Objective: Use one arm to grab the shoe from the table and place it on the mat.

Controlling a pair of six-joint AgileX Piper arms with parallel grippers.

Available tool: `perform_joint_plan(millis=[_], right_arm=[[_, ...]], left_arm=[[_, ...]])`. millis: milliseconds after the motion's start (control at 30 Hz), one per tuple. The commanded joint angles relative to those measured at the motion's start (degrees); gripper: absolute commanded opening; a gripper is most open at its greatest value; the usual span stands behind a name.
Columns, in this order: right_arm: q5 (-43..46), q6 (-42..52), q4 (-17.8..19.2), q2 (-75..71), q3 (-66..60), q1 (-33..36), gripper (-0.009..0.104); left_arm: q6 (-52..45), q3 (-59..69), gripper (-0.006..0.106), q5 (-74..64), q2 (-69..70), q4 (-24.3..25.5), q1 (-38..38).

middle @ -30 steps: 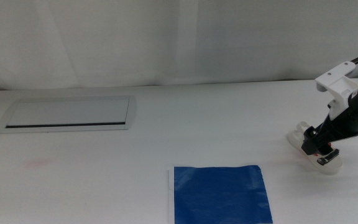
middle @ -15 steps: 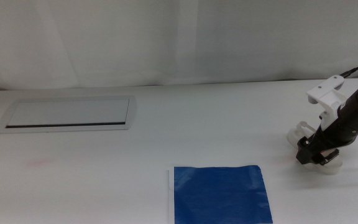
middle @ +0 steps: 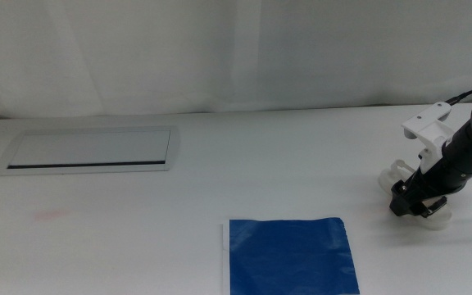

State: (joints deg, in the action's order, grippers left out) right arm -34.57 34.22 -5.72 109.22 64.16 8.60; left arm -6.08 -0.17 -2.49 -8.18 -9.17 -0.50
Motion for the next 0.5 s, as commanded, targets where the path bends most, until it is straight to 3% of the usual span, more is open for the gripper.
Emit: perform_joint_plan(millis=[0, 67, 133, 200, 300, 467], right_arm=[[-0.2, 0.0, 0.1, 0.5, 0.3, -0.1, 0.088], [-0.9, 0.0, -0.5, 1.2, 0.3, -0.1, 0.080], [-1.5, 0.0, -1.2, 1.9, 0.3, -0.1, 0.064], [-1.8, -0.5, -1.5, 2.6, 0.3, -0.1, 0.043], [-1.8, -1.4, -1.5, 2.6, 0.3, -0.1, 0.002], [-2.6, -8.9, -0.8, 2.6, 1.9, -0.1, -0.002]], left_arm=[[0.1, 2.1, -0.002, 0.9, 0.3, -0.3, -0.1], [0.1, 2.1, -0.002, 0.9, 0.3, -0.3, -0.1], [0.1, 2.1, -0.002, 0.9, 0.3, -0.3, -0.1], [0.1, 2.1, -0.002, 0.9, 0.3, -0.3, -0.1], [0.1, 2.1, -0.002, 0.9, 0.3, -0.3, -0.1], [0.1, 2.1, -0.002, 0.9, 0.3, -0.3, -0.1]])
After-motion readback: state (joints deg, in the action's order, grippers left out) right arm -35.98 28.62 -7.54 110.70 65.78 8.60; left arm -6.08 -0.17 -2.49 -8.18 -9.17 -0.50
